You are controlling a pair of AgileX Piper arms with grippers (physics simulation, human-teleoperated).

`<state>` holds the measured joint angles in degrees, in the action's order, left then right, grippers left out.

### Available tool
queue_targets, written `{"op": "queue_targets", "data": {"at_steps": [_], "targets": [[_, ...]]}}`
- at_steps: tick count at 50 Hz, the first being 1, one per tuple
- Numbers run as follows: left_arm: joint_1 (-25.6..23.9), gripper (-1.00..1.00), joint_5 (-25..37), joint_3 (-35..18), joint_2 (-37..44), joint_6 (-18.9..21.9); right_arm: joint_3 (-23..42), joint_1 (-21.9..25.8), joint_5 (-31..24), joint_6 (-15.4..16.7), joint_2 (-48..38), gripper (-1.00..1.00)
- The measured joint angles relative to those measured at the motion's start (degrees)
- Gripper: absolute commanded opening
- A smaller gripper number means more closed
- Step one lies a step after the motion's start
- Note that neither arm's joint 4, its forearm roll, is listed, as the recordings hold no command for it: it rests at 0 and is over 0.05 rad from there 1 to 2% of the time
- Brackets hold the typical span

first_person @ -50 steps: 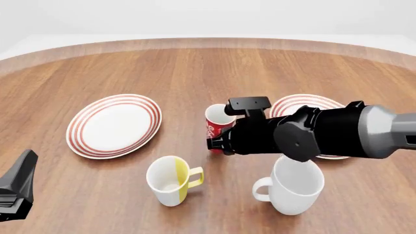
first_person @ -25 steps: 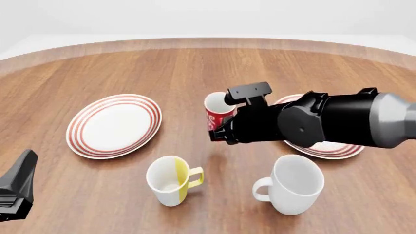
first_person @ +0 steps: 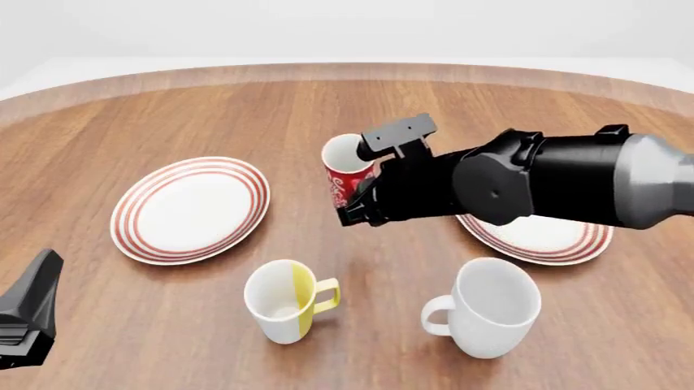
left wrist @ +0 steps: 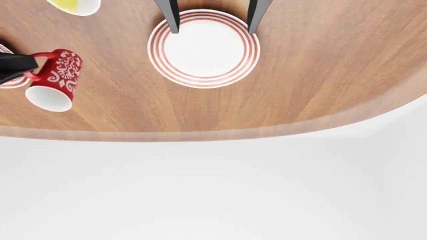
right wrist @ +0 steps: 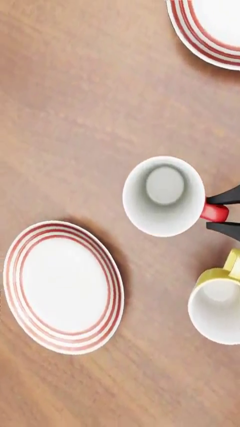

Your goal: Put the red mug on the left plate.

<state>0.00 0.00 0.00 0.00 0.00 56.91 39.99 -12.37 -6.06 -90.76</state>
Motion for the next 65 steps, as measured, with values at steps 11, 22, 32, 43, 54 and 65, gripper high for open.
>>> {"op": "queue_targets", "data": {"at_steps": [11, 22, 32, 43, 54, 65], "targets": [[0.0, 1.00, 0.0, 0.0, 0.0, 0.0, 3.1, 1.6, -0.8, 2.5, -0.9, -1.00], [0.0, 1.00, 0.0, 0.0, 0.0, 0.0, 5.7, 3.0, -0.3, 4.6, -1.7, -1.00], [0.0, 1.00, 0.0, 0.0, 0.0, 0.0, 7.8, 4.2, 1.0, 5.9, -3.0, -1.00], [0.0, 1.00, 0.0, 0.0, 0.0, 0.0, 11.0, 4.8, 2.2, 6.9, -5.5, -1.00], [0.0, 1.00, 0.0, 0.0, 0.0, 0.0, 14.5, 5.2, 3.9, 6.7, -8.4, -1.00], [0.0, 1.00, 0.0, 0.0, 0.0, 0.0, 18.4, 6.0, 5.2, 5.3, -11.4, -1.00]]}}
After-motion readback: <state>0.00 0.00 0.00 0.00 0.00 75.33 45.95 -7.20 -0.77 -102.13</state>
